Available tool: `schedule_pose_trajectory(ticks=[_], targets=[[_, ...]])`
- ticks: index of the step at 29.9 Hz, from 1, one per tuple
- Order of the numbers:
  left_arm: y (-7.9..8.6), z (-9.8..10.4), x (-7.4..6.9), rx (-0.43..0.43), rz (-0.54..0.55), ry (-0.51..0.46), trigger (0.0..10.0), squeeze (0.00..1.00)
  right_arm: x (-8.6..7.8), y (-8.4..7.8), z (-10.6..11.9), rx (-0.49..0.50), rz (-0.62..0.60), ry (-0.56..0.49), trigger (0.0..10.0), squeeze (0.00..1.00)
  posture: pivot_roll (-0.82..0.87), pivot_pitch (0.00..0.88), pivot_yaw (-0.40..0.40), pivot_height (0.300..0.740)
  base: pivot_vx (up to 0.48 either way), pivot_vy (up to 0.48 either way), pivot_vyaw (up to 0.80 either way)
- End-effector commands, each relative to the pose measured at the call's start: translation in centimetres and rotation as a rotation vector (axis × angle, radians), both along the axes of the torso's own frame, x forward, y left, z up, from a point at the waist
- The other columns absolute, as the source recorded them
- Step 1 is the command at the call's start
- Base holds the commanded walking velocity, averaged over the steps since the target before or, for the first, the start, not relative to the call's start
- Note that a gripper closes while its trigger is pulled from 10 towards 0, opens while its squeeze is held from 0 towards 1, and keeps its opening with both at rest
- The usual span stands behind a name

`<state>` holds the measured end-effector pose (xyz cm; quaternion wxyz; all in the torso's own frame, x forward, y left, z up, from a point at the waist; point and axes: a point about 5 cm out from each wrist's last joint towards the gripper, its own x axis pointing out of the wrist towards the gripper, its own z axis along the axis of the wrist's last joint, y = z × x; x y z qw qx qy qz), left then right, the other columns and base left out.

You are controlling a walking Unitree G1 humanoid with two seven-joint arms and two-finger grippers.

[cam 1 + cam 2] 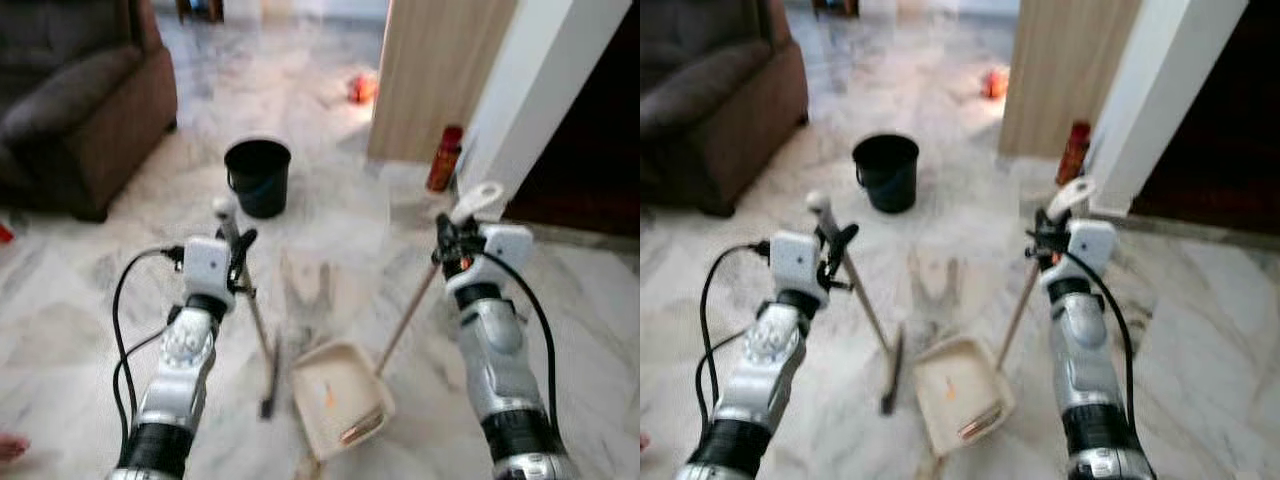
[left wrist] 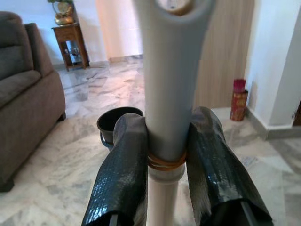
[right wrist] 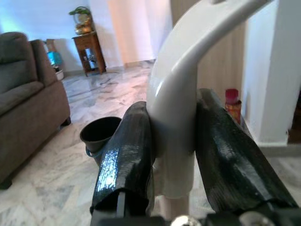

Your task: Sweep floor

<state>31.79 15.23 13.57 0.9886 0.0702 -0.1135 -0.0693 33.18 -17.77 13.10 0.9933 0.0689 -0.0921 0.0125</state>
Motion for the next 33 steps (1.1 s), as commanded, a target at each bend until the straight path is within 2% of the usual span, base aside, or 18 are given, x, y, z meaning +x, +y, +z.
schedule_pose_trajectory(ticks=[1, 7, 22, 33], targets=[[-0.46, 1.33, 0.14, 0.001, -0.017, -0.057, 10.0, 0.00, 0.00, -0.70, 1.10, 0.010, -0.025, -0.049, 10.0, 0.00, 0.03, 0.083, -0.017, 0.740, 0.289, 0.000, 0.00], [-0.35, 1.33, 0.09, 0.003, -0.015, -0.056, 10.0, 0.00, -0.02, -0.45, 1.07, -0.010, -0.013, -0.052, 10.0, 0.00, 0.04, 0.087, -0.017, 0.740, 0.289, 0.000, 0.09], [-0.28, 1.39, 0.10, 0.005, -0.014, -0.056, 10.0, 0.00, -0.04, -0.30, 1.04, 0.019, 0.001, -0.052, 10.0, 0.00, 0.03, 0.096, -0.015, 0.740, 0.288, 0.000, 0.04], [-0.38, 1.39, 0.08, 0.004, -0.016, -0.056, 10.0, 0.00, -0.14, 0.01, 1.20, -0.010, 0.016, -0.062, 10.0, 0.00, 0.03, 0.095, -0.017, 0.740, 0.289, 0.000, 0.09]])
